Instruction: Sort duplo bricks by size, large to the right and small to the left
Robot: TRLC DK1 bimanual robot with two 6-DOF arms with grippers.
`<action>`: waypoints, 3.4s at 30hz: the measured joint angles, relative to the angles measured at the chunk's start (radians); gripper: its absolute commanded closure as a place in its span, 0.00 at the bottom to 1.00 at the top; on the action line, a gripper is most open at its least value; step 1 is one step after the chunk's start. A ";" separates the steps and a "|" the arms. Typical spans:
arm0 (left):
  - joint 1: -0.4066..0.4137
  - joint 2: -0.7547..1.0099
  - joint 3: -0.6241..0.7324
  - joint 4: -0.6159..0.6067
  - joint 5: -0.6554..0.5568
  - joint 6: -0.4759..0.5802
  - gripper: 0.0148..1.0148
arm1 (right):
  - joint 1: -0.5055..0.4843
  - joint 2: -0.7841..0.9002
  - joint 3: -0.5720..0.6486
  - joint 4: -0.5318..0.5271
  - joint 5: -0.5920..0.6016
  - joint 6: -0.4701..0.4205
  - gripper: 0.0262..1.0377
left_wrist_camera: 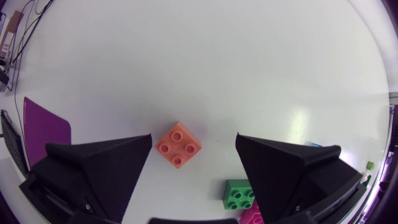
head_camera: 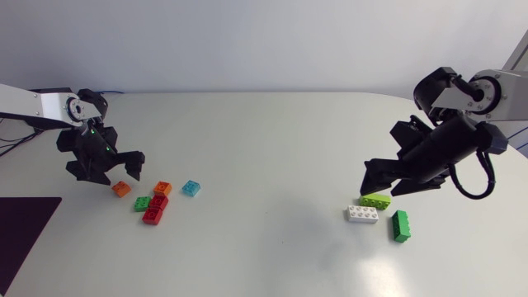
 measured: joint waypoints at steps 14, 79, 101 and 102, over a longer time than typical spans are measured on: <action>0.039 0.026 0.000 -0.003 -0.026 0.001 0.25 | 0.011 -0.034 -0.042 0.010 -0.018 0.000 0.05; -0.240 -0.171 -0.045 0.024 -0.111 -0.007 0.04 | 0.023 -0.050 -0.003 0.041 -0.013 0.042 0.05; -0.295 -0.999 -0.134 0.026 -0.400 -0.009 0.04 | 0.011 -0.410 0.198 -0.160 0.118 0.120 0.05; -0.295 -1.046 -0.152 0.024 -0.400 -0.006 0.04 | 0.013 -0.438 0.194 -0.159 0.119 0.121 0.05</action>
